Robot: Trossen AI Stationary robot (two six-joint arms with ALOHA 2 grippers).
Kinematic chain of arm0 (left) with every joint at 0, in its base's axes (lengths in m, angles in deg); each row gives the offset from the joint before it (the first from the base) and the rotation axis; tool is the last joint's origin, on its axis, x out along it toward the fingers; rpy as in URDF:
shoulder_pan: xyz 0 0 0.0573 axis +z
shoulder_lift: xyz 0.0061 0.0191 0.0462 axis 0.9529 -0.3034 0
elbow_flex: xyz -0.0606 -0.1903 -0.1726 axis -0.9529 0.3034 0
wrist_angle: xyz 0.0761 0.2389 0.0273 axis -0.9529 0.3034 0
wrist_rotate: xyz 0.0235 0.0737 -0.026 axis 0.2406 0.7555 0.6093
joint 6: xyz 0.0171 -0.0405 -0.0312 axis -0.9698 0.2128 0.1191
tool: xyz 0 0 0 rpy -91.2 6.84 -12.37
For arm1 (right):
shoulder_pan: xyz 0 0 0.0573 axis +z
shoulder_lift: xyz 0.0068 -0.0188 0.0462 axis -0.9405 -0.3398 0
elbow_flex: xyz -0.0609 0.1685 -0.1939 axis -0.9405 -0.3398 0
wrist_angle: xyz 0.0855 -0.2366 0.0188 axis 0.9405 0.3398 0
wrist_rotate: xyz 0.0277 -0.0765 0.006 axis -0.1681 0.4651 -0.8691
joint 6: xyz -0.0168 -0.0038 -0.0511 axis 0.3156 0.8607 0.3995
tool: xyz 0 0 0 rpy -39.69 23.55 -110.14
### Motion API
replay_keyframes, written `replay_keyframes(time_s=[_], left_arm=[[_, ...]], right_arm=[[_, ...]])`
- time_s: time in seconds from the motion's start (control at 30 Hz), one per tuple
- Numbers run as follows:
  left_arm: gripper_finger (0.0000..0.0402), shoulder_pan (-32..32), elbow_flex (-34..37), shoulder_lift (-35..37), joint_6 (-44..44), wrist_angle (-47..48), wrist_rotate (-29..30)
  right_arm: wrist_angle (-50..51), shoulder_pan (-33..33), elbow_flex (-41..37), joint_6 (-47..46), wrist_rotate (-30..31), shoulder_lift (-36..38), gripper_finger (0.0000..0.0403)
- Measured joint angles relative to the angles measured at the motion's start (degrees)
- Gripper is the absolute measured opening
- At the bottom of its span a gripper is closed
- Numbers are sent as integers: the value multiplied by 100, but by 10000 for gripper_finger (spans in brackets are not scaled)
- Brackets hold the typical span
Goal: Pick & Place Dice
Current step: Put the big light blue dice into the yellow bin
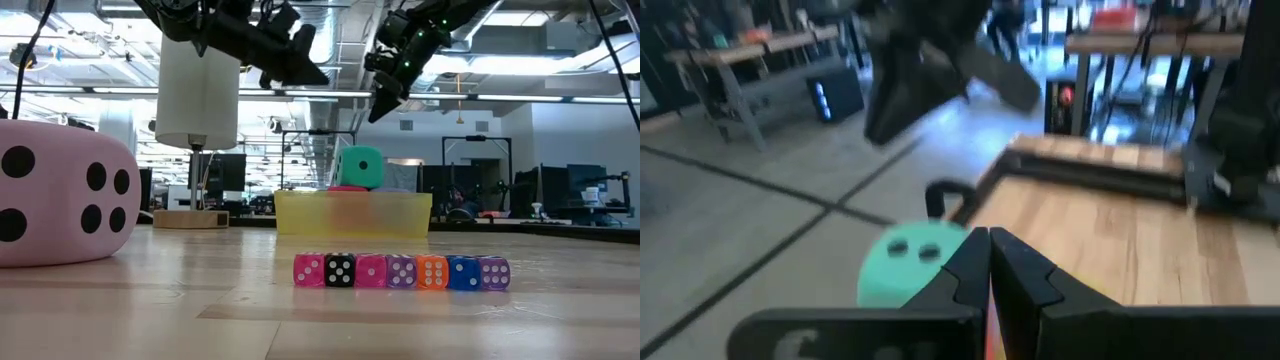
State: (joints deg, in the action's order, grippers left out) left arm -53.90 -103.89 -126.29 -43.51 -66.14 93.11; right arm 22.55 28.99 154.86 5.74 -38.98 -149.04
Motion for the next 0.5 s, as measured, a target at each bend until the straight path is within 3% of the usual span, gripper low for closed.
replay_keyframes(time_s=[0.13, 0.33, 0.5], left_arm=[[3, 0, -4, 0, 13, -239, -2], [3, 0, -4, 0, 42, -155, -1], [3, 2, -4, 0, 89, -156, 0]], right_arm=[[81, 27, -2, -435, 15, 70, 47], [0, -35, -2, -464, 20, 481, 5], [-24, -26, -2, -728, 15, 870, 7]])
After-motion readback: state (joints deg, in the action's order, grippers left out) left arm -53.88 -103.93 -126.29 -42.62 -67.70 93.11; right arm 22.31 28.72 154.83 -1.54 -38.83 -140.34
